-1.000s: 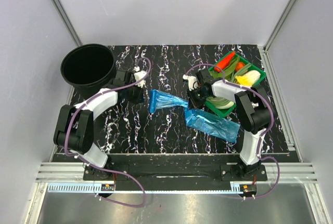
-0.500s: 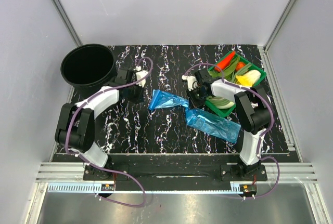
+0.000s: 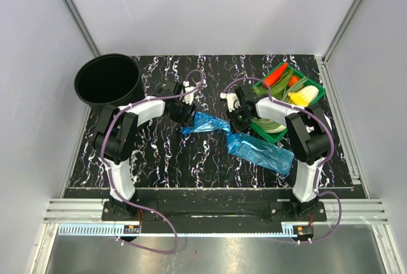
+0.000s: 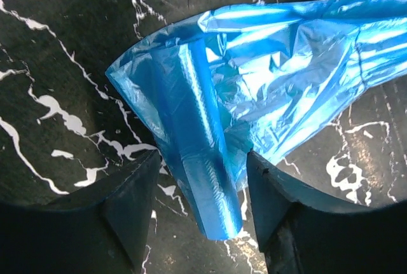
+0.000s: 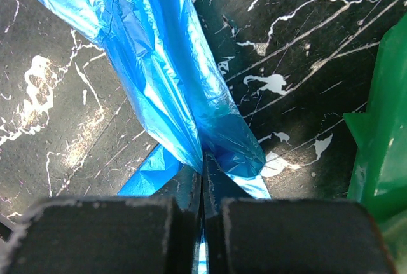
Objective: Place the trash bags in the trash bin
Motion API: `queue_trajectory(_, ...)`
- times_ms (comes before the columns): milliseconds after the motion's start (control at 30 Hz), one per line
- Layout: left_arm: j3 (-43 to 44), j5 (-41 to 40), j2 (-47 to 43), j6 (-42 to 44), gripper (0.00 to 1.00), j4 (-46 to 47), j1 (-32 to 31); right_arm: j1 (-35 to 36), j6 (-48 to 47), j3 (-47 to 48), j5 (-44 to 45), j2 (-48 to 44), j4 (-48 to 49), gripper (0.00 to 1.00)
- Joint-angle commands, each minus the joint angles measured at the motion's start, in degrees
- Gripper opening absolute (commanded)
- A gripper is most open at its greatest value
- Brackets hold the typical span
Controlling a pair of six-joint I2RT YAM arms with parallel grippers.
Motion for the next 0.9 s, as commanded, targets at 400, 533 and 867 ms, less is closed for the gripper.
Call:
queue_trajectory(400,1.7,3.0,6.1,-2.5,0.00,0.8,-3.5,0.8,-4.9,1.5,3.2,0.2,-6.5,0.04)
queue_trajectory(533,-0.3,4.8,2.5,-2.3,0.00,2.0,-3.5,0.8,-6.0,2.8,-1.0,-2.4,-8.5,0.42)
queue_trajectory(867,-1.4,8.6,-2.7,-0.3,0.00,0.5,-3.2,0.9,-7.8,11.4,-7.7,-0.5,-9.7,0.84)
